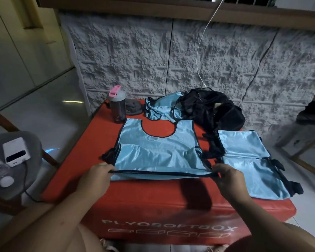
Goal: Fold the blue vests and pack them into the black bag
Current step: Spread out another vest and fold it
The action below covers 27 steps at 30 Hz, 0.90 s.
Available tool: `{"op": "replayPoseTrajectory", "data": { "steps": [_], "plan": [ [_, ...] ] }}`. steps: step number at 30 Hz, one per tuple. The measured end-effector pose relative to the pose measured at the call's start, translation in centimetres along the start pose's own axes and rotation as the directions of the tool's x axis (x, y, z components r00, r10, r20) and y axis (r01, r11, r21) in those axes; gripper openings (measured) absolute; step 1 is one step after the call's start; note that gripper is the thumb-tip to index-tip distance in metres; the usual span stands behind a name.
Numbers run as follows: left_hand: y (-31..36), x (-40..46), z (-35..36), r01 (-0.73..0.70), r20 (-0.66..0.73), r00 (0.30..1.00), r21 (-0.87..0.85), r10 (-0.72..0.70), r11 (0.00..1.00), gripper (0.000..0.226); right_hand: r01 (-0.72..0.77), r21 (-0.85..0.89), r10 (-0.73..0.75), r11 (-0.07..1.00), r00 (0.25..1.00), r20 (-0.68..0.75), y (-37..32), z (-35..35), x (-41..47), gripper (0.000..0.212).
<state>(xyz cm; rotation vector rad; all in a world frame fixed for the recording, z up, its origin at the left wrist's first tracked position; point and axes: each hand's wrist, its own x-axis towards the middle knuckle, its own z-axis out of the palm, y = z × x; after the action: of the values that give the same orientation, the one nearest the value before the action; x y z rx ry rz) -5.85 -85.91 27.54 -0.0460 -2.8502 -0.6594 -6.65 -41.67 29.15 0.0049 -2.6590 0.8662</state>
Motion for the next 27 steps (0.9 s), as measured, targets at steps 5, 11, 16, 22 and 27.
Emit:
{"op": "replayPoseTrajectory", "data": {
  "steps": [5,11,16,22,27],
  "plan": [
    [0.5,-0.1,-1.2,0.006,-0.089,0.996,-0.122,-0.017,0.993,0.026,-0.005,-0.006,0.005,1.000,0.997,0.076,-1.0,-2.2,0.7,0.022],
    [0.4,-0.2,-2.7,0.001,-0.063,0.998,-0.052,-0.004,0.999,0.029,0.082,-0.065,-0.077,0.994,0.994,0.075,-1.6,-3.8,0.6,0.034],
    [-0.5,-0.9,-5.5,-0.048,-0.019,0.999,0.001,0.048,0.999,0.039,0.037,-0.120,-0.024,0.992,0.994,0.108,-2.1,-4.9,0.2,0.030],
    [0.6,-1.8,-8.3,-0.080,-0.127,0.990,-0.118,0.065,0.990,0.057,-0.062,-0.166,0.079,0.984,0.992,0.094,-2.9,-5.9,0.7,0.028],
    [2.5,-2.2,-9.9,-0.056,-0.149,0.988,-0.181,0.029,0.982,0.048,-0.023,-0.154,0.034,0.988,0.997,0.064,-3.4,-8.0,0.9,0.027]
  ]
}}
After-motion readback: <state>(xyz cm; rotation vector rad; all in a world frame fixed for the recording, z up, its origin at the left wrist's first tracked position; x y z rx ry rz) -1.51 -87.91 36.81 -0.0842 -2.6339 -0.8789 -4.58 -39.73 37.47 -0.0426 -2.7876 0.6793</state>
